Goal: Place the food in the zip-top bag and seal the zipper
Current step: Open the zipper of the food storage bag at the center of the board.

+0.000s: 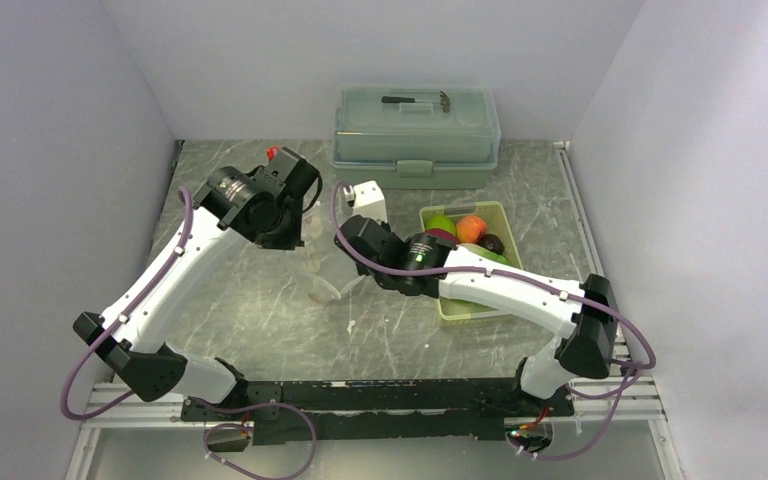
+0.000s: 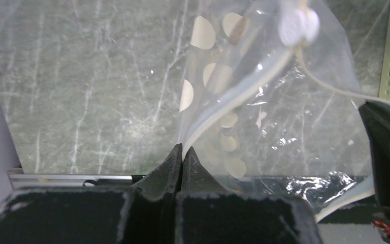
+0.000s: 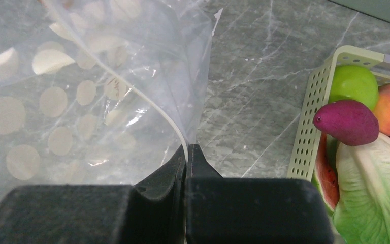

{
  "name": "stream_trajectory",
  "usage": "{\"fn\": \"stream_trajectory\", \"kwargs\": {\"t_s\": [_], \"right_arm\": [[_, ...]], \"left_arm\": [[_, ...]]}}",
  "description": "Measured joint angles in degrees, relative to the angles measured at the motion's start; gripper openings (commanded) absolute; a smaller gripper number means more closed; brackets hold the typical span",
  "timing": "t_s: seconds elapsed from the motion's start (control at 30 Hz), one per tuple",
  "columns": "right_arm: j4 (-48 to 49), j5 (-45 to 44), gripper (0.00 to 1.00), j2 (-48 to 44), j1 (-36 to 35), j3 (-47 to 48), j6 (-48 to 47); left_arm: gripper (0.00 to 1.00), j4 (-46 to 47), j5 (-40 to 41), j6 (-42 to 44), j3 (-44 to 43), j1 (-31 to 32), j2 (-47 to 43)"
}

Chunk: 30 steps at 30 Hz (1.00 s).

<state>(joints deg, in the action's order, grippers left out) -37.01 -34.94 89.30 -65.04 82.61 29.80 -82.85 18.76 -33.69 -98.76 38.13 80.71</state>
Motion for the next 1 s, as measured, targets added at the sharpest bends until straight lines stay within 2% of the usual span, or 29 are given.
{"fn": "stream_trajectory", "kwargs": {"t_s": [0.37,0.7,1.0], "right_arm": [[2.99,4.57,0.0,-2.54,3.72,-4.72,3.32],[7.43,10.51,0.0,-2.54,6.16,-6.01,3.87],[13.27,20.02,0.0,-1.84,9.64,-7.43,5.05]], "left_arm": [[0.0,-1.01,9.16,6.05,-5.11,0.57,0.02],[0.0,0.07,10.73,14.51,-5.01,1.09,0.02],[0.0,-0.52,14.14,15.13,-3.8,3.32,2.49]]}}
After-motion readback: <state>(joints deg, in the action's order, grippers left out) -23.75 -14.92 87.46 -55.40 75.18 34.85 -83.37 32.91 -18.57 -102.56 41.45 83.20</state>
